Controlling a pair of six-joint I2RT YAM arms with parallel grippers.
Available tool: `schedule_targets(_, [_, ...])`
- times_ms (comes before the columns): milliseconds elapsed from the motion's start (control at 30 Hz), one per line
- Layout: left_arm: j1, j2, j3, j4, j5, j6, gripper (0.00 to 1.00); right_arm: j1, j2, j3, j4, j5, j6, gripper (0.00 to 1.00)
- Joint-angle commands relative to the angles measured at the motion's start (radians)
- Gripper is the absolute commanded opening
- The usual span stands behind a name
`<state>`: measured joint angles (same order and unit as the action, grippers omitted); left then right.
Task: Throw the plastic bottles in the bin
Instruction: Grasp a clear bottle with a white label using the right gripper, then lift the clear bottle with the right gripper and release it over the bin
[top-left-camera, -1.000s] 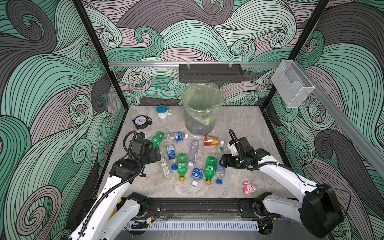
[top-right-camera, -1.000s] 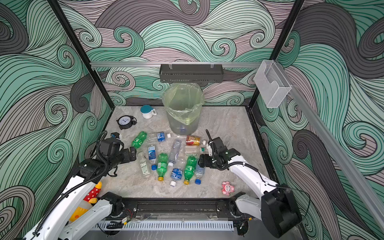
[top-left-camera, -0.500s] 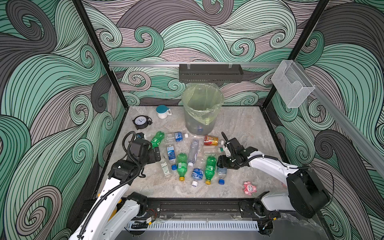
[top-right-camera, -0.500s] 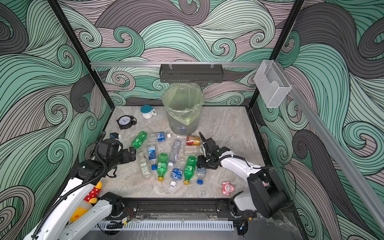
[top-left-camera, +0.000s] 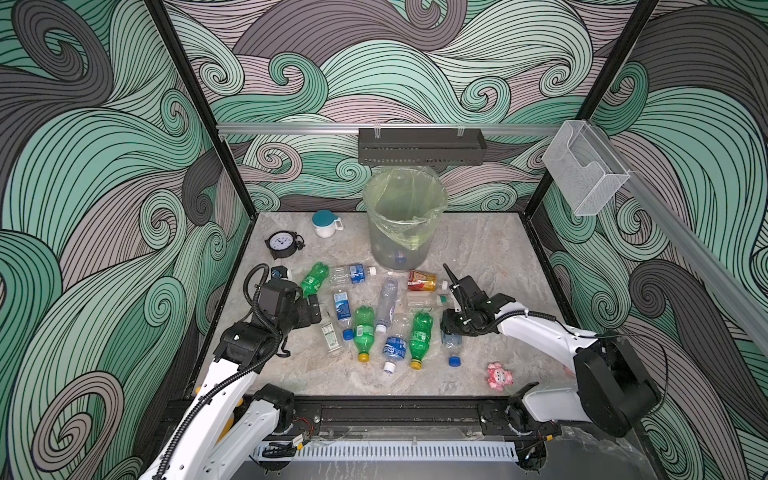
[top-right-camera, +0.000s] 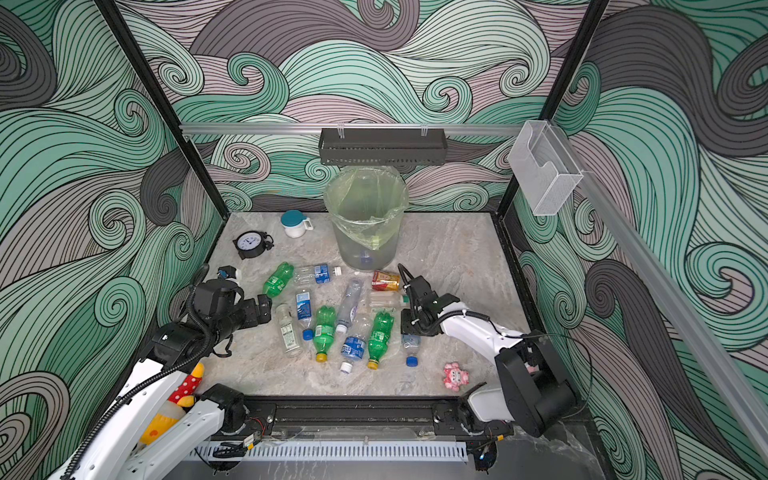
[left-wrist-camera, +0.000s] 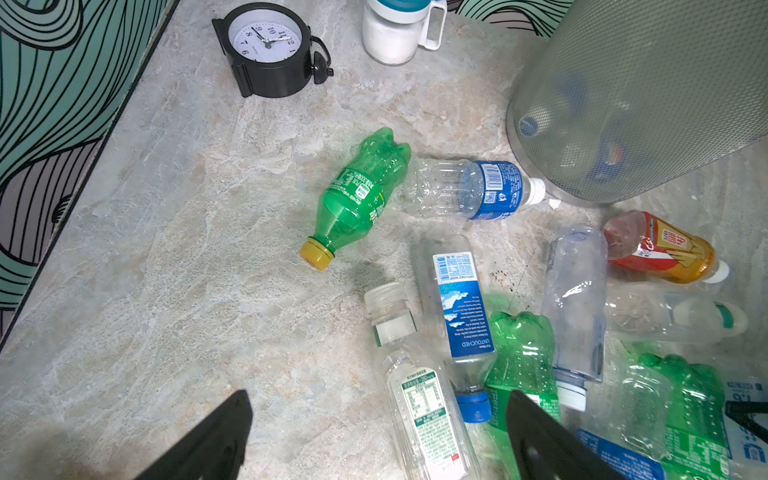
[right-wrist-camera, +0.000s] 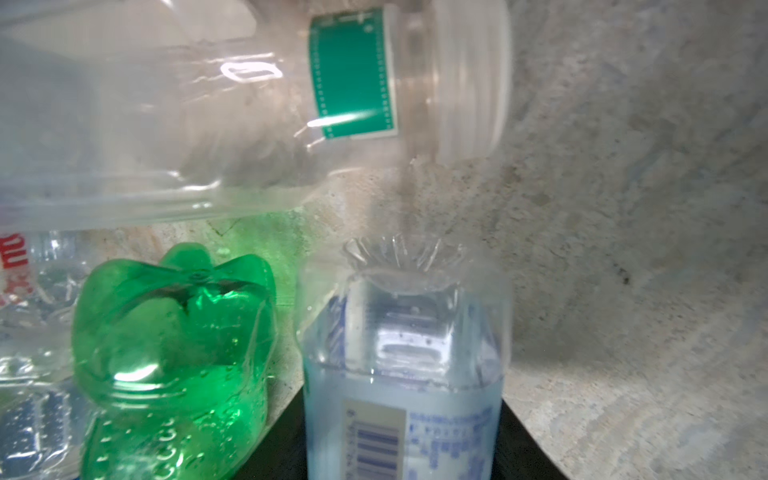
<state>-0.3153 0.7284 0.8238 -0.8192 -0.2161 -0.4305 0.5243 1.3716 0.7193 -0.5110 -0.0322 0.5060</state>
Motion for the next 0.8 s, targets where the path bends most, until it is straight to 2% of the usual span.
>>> schedule_targets(0, [0.009,0.003,0.003,-0.023,0.003,-0.006,0.97,0.002,-0.036,-0.013,-0.09,0.092,0.005,0.48])
schedule_targets(367, [0.009,0.004,0.003,-0.018,0.003,-0.005,0.97,-0.024,-0.237,0.089,-0.252,0.198,-0.037,0.43])
schedule_targets(600, [0.009,0.022,0.004,-0.006,0.0,-0.01,0.96,-0.079,-0.393,0.113,-0.254,0.186,-0.065,0.37])
schedule_targets(767, [0.009,0.026,0.003,-0.005,-0.002,-0.017,0.96,-0.147,-0.438,0.123,-0.256,0.128,-0.087,0.35])
